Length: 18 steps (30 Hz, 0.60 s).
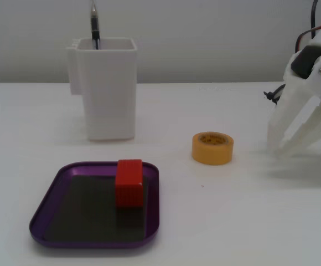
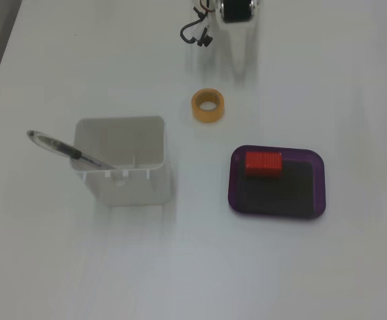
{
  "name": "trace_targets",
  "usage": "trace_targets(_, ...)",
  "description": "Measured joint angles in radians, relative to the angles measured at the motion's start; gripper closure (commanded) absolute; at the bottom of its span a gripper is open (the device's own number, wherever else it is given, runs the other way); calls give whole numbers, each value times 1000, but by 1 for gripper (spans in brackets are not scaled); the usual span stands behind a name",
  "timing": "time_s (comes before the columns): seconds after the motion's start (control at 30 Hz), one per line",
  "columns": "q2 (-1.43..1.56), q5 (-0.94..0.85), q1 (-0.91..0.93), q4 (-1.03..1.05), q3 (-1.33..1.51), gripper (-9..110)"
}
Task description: Remove the cube from the box.
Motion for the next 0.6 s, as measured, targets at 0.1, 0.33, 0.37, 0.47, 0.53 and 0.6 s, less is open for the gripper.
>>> trace_targets(0.1,0,0,0,0,0,102)
trace_targets(0.33,0,0,0,0,0,102)
trace_targets(0.37,0,0,0,0,0,102)
trace_targets(0.47,0,0,0,0,0,102)
trace_targets(0.53,0,0,0,0,0,102)
trace_targets(0.6,0,0,0,0,-9,102)
